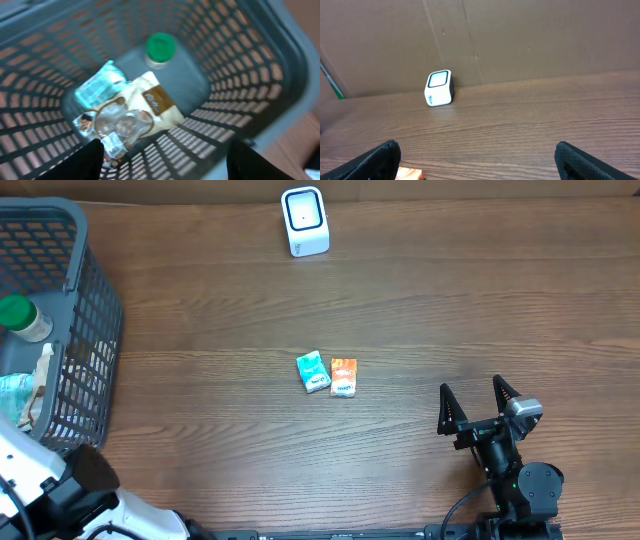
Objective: Scan the item barcode
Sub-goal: 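Move the left gripper back into the basket over the green-lidded jar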
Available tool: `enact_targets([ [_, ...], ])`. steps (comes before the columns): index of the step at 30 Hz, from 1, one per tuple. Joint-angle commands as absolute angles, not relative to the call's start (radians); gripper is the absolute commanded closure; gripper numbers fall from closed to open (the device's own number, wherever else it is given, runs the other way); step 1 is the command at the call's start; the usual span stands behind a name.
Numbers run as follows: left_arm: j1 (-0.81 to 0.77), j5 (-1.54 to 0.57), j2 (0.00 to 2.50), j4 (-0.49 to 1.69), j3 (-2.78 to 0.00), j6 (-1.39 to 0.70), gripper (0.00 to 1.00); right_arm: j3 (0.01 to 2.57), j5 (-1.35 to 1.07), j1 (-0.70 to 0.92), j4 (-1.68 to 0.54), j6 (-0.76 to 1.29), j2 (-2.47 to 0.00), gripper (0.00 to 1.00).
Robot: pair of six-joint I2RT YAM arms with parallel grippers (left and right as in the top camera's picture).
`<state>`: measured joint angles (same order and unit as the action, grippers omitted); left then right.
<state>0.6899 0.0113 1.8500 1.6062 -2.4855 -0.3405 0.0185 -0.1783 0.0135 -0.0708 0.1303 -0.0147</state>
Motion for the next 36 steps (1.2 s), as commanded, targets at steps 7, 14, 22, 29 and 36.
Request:
enact_targets([
  [7,0.754,-0.026,1.819,1.504,-2.249,-0.357,0.34,0.008,-0.174,0.011,-0.065,0.126,-0.003,0.00],
  [14,0.759,-0.053,1.819,1.309,-2.007,-0.286,0.27,0.008,-0.174,0.011,-0.065,0.126,-0.003,0.00],
  [22,0.750,-0.229,1.819,0.987,-1.799,-0.149,0.24,0.008,-0.174,0.011,-0.065,0.126,-0.003,0.00],
  [29,0.736,-0.171,1.829,0.843,-1.726,-0.127,0.20,0.008,-0.174,0.011,-0.065,0.126,-0.003,0.00],
  [36,0.720,-0.002,1.867,0.740,-1.724,-0.127,0.16,0.008,-0.174,0.011,-0.065,0.126,-0.003,0.00],
])
